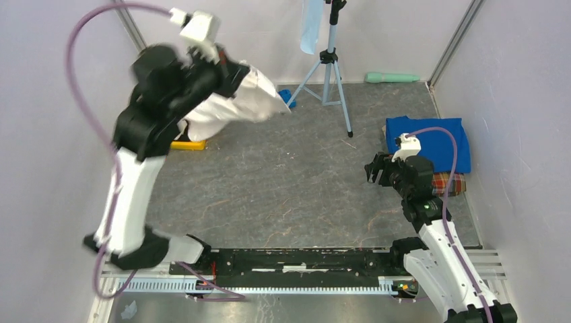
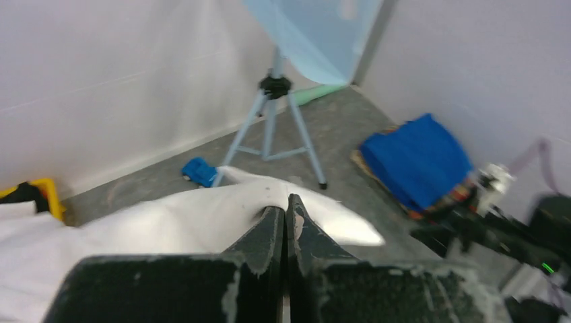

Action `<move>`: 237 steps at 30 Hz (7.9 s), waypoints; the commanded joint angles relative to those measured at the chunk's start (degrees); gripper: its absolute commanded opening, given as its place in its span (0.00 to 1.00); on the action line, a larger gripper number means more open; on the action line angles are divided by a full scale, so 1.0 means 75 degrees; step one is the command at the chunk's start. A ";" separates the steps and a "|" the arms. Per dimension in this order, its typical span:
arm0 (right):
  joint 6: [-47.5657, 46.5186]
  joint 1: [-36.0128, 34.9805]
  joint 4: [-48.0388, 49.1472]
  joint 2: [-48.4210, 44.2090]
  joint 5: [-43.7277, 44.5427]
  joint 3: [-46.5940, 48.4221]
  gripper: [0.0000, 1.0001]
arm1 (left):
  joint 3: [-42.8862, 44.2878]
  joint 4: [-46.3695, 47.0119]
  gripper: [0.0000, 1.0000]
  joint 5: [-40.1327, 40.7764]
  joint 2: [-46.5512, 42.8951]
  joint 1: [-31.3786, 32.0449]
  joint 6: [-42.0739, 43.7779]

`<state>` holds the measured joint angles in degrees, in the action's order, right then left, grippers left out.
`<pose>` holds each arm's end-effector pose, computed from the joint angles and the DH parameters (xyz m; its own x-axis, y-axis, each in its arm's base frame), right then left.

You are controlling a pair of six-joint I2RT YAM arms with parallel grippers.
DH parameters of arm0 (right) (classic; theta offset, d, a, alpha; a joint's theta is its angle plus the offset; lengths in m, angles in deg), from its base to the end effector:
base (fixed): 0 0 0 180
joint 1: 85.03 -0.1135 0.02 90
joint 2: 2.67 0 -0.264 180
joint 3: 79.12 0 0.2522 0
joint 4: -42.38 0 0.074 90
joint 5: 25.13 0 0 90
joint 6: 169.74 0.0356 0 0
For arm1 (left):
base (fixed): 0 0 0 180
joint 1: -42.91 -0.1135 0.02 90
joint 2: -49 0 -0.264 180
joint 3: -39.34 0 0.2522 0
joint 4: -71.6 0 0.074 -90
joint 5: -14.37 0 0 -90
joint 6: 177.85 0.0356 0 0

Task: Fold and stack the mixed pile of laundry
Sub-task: Place the shirt at the center of the board, then flatten out the shirt at the center of the board.

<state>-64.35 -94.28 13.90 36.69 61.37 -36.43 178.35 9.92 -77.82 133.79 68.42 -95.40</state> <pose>0.1643 0.0290 0.2490 -0.4615 0.1932 -0.8659 -0.0960 0.9594 0.2652 0.2270 -0.1098 0.5668 -0.1772 -0.0609 -0.9823 0.4451 0.8852 -0.1352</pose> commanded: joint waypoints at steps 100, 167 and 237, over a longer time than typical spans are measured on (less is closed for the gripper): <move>-0.0565 -0.4278 0.4775 0.5147 -0.4705 0.0526 0.89 | -0.7185 -0.1078 0.02 0.7698 -0.6279 0.0392 -0.1095; -0.0624 -0.0514 0.0587 0.4928 -0.0576 0.9583 0.00 | -0.1100 0.4661 0.02 -0.1453 -0.1110 -0.1873 -0.0052; 0.0214 -0.0591 -0.1293 -0.2555 0.1580 -0.0237 0.82 | -0.9092 0.5925 0.43 -0.1157 0.1723 -0.2982 -0.3173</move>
<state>-62.05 -98.55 2.38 17.02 73.89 -37.57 110.25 51.31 -83.73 149.05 45.56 -120.06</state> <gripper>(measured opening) 0.818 0.506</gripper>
